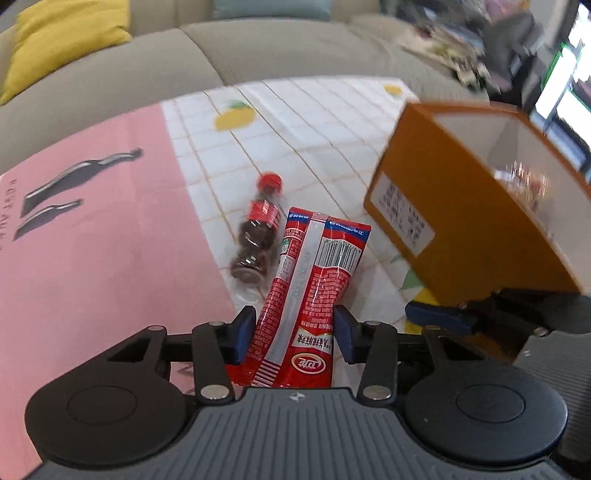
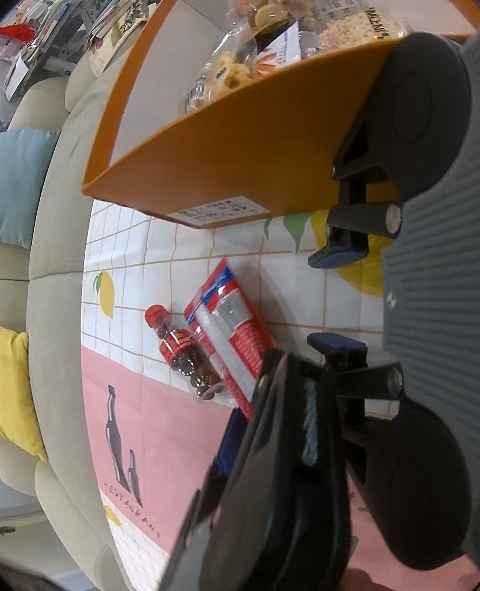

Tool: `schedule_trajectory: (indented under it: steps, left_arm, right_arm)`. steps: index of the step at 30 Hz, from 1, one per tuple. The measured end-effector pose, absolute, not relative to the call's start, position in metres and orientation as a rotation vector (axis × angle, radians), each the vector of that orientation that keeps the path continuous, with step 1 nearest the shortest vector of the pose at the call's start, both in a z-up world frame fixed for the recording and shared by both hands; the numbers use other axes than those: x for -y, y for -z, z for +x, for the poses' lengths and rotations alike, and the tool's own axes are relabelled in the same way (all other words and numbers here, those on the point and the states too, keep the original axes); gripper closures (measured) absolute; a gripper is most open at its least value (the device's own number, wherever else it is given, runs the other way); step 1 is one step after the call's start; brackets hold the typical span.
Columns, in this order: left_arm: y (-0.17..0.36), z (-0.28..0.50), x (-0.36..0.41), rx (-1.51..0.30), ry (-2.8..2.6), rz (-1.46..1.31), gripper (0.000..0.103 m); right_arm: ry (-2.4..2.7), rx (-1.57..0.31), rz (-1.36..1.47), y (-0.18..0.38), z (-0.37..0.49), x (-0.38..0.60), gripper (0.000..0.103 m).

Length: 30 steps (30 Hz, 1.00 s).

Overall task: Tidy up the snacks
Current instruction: 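Lift the red pack with the left gripper while the right grasps the red-capped bottle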

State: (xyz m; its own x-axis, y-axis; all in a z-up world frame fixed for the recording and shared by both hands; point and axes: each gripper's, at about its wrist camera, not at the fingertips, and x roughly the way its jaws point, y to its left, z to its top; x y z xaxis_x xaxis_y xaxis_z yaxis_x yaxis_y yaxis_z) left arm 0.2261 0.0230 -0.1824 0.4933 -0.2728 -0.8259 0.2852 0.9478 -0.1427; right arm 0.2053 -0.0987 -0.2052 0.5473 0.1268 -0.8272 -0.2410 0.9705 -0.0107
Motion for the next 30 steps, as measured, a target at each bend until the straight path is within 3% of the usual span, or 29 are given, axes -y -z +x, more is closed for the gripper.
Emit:
schedule_trajectory:
  steps: [13, 25, 30]
  left_arm:
    - [0.162, 0.23, -0.093, -0.957, 0.067, -0.158, 0.052]
    - [0.183, 0.226, -0.12, -0.997, -0.009, -0.188, 0.054]
    - [0.197, 0.226, -0.115, -1.043, -0.012, -0.164, 0.053]
  right_arm:
    - [-0.25, -0.855, 0.042, 0.178, 0.239, 0.085, 0.065]
    - [-0.224, -1.008, 0.029, 0.203, 0.281, 0.042, 0.065]
    - [-0.232, -1.009, -0.003, 0.208, 0.277, 0.049, 0.076]
